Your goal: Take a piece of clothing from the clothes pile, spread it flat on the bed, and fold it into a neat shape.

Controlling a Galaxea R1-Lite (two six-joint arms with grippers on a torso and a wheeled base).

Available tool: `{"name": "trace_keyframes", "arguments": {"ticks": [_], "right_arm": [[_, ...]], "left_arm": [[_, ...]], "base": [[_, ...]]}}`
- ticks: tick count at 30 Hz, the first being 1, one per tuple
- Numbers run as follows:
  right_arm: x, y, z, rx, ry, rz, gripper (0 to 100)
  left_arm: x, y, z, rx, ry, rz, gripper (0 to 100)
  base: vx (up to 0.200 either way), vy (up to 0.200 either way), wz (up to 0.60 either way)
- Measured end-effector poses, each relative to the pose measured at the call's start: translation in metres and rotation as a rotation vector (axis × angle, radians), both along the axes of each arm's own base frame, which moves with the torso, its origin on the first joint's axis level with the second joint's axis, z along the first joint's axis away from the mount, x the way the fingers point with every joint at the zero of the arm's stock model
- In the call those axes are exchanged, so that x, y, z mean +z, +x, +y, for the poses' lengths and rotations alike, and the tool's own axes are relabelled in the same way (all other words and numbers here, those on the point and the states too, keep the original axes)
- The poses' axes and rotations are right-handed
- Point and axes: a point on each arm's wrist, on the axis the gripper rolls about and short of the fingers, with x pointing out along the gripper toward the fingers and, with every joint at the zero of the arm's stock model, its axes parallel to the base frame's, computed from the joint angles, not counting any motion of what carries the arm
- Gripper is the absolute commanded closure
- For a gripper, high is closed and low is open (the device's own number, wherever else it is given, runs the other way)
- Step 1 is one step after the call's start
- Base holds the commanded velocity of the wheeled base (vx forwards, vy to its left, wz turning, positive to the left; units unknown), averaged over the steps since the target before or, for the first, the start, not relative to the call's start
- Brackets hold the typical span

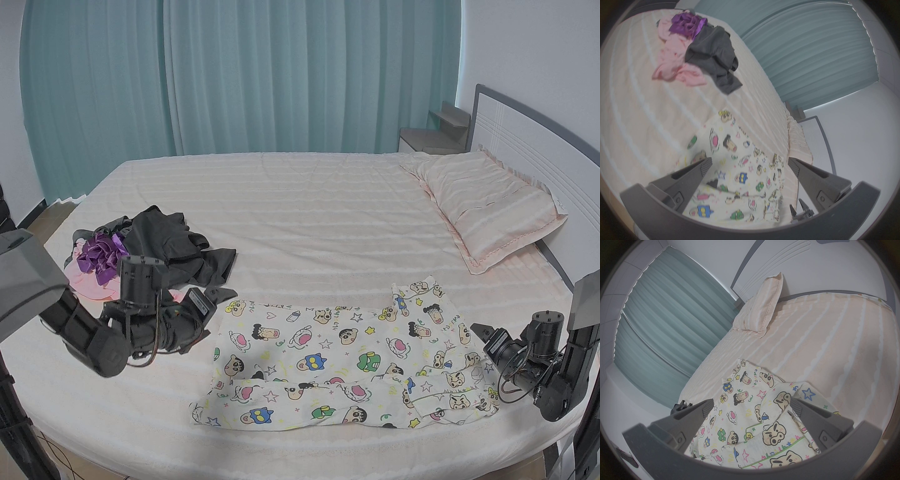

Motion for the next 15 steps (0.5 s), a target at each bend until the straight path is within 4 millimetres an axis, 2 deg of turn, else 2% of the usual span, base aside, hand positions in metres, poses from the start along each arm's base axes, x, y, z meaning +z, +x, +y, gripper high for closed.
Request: {"name": "trace_keyframes", "arguments": {"ticks": [5,8,12,15], "right_arm": [[-0.001,0.000,0.001,0.004,-0.003,0.003,0],[-0.001,0.001,0.001,0.008,-0.008,0.003,0],[-0.003,0.003,0.001,0.014,-0.018,0.004,0],[-0.004,0.004,0.002,0.017,-0.022,0.007,0]], "left_arm": [[0.008,0.050,0.005,0.012,0.063,-0.044,0],[0.006,0.078,0.006,0.005,0.118,-0.064,0],[-0.006,0.115,0.004,0.009,0.198,-0.068,0],[-0.022,0.139,0.002,0.017,0.258,-0.049,0]], "base": [[0.000,0.000,0.00],[0.000,0.000,0.00],[0.000,0.000,0.00],[0.000,0.000,0.00]]}}
